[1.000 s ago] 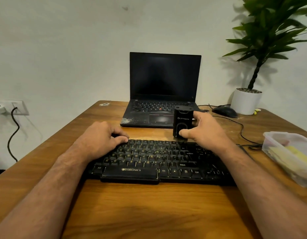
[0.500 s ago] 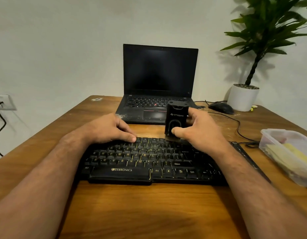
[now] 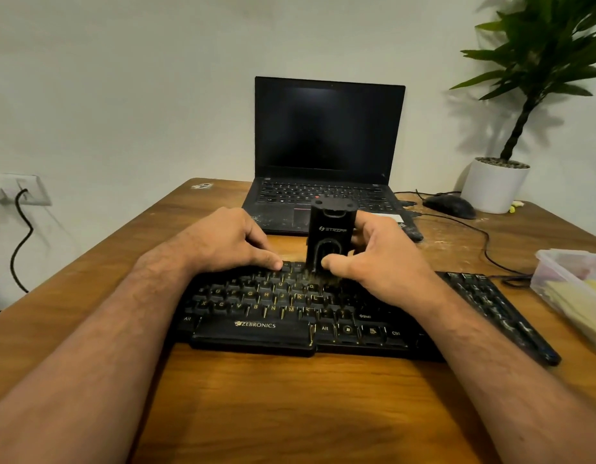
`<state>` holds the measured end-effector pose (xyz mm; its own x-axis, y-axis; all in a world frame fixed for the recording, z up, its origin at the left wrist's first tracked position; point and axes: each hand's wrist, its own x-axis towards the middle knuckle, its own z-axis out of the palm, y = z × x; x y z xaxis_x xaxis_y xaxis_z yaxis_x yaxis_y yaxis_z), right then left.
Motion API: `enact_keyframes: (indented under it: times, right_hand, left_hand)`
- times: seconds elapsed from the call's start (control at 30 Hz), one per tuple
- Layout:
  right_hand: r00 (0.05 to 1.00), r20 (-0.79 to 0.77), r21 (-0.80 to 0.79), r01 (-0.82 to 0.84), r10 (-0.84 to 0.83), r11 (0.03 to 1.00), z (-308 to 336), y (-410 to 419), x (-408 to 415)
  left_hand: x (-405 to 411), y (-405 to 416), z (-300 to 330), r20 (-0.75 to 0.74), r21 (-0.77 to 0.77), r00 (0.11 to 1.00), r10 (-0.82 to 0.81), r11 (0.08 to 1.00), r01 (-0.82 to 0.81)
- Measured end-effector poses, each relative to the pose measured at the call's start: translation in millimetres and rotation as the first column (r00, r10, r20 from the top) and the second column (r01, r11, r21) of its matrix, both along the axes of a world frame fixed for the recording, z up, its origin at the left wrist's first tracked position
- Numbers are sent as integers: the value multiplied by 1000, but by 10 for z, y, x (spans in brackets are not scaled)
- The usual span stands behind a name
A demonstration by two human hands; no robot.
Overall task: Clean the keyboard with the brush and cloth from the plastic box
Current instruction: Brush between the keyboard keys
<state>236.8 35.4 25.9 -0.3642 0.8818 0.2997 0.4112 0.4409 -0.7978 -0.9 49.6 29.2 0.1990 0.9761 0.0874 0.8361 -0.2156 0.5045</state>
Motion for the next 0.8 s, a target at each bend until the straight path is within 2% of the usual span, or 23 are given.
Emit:
enact_keyframes:
  times: [0.13, 0.3, 0.4, 0.53, 0.63, 0.7, 0.8]
  right_hand:
    - [996, -89, -45, 21, -25, 999, 28, -25, 11]
    - [984, -129, -127, -137, 121, 982, 13, -145, -160]
    - [989, -41, -102, -144, 141, 984, 1, -160, -304]
    - [993, 108, 99, 37, -47, 994, 74, -95, -368]
    - [989, 31, -8, -145, 145, 989, 165, -158, -405]
    - [967, 59, -76, -243, 247, 967, 173, -215, -512]
    - [963, 216, 68, -182, 164, 981, 102, -219, -713]
  left_hand:
    - [-116, -19, 20, 33, -32, 996, 86, 996, -85]
    - [-140, -72, 28, 41, -34, 997, 68, 997, -66]
    - [-159, -92, 24, 44, -5, 997, 62, 998, -61]
    - [-174, -112, 34, 24, -29, 999, 49, 998, -49]
    - [-160, -123, 48, 1, 21, 998, 60, 998, -60]
    - [-165, -139, 68, -24, 75, 998, 62, 995, -60]
    - [-166, -138, 71, -39, 109, 995, 91, 990, -86]
